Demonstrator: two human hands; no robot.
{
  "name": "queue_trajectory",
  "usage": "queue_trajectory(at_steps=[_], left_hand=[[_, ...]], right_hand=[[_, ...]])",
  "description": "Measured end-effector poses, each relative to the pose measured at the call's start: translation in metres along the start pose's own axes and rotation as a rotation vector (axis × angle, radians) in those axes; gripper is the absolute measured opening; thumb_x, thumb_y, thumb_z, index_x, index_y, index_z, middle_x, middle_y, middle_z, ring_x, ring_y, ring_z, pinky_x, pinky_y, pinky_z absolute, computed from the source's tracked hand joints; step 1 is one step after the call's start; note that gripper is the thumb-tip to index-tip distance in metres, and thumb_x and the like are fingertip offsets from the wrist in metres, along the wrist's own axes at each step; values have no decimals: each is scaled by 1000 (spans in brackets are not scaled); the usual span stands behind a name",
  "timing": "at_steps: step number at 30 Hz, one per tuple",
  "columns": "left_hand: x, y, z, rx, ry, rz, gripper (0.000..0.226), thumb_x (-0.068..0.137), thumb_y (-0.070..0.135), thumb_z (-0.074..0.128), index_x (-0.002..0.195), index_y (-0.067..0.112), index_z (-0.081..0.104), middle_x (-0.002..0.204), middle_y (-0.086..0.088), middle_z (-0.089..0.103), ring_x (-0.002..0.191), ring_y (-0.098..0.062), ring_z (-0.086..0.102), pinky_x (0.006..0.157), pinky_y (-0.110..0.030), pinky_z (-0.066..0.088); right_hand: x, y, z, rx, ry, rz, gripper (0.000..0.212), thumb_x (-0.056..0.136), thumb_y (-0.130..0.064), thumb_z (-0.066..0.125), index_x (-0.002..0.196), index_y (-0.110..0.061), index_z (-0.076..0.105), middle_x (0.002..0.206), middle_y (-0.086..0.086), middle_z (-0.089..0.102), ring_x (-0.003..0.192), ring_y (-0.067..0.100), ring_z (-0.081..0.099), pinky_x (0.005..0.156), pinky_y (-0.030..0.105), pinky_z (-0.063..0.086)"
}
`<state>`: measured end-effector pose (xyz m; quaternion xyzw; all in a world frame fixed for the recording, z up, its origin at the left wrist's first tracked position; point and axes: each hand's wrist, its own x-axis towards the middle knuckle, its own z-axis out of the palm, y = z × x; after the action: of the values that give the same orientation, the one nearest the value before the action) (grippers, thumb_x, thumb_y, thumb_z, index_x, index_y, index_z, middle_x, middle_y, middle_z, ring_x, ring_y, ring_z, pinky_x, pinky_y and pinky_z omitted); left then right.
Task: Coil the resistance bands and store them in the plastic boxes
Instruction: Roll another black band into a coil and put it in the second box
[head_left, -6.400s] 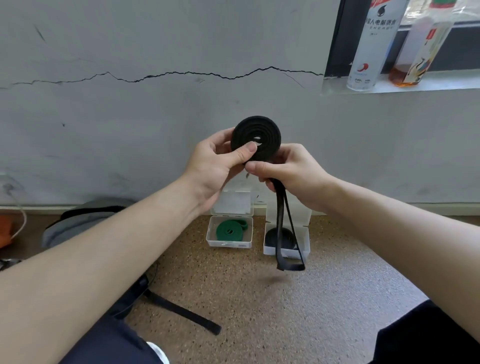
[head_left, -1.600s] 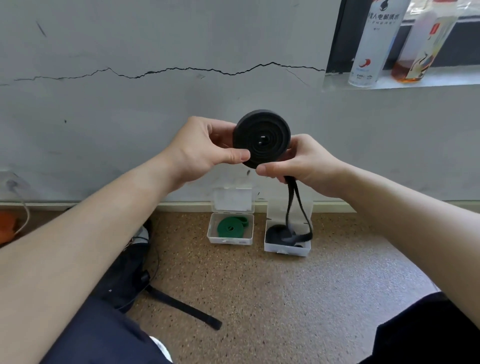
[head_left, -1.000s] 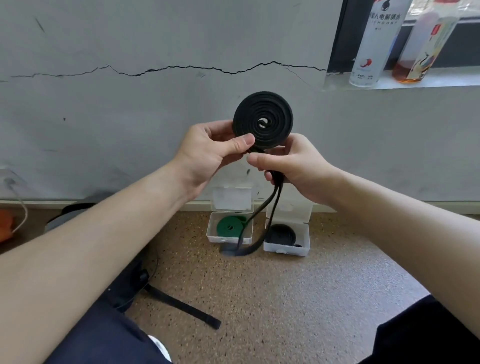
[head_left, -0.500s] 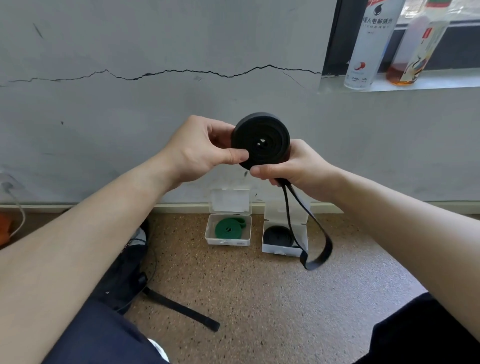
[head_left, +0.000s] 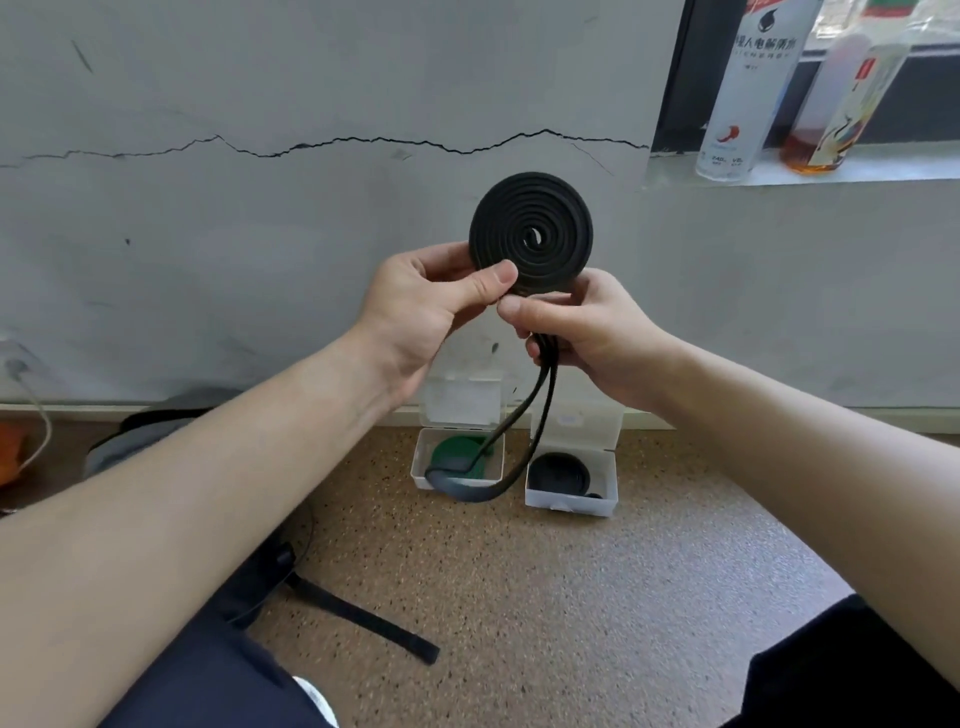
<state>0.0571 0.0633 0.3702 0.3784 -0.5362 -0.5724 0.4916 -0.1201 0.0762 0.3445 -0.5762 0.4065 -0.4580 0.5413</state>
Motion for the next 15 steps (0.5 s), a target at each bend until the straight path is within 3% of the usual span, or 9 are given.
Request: queue_trajectory(at_steps=[4, 10, 15], left_hand=[[4, 4, -14, 137, -31, 55, 39, 69, 16, 78, 107, 7, 74, 106, -9, 76, 103, -21, 71, 95, -30, 54], [6, 9, -22, 462, -98, 124, 26, 77, 8, 82, 101, 16, 77, 95, -1, 79, 90, -14, 74, 78, -20, 55], [6, 9, -24, 428, -76, 60, 24, 81, 14, 80, 105, 18, 76, 96, 2, 78, 89, -10, 70, 82, -24, 54]], right_hand=[[-3, -2, -10, -103, -66, -12, 21, 87, -10, 75, 107, -10, 67, 66, -12, 64, 59, 5, 54, 62, 22, 46], [-1, 1, -14, -172, -80, -41, 12, 83, -7, 79, 90, -13, 70, 75, -9, 67, 63, 8, 53, 58, 24, 42], [1, 5, -8, -99, -53, -3, 12, 79, -16, 81, 86, -15, 71, 70, -4, 60, 63, 10, 51, 56, 23, 41]])
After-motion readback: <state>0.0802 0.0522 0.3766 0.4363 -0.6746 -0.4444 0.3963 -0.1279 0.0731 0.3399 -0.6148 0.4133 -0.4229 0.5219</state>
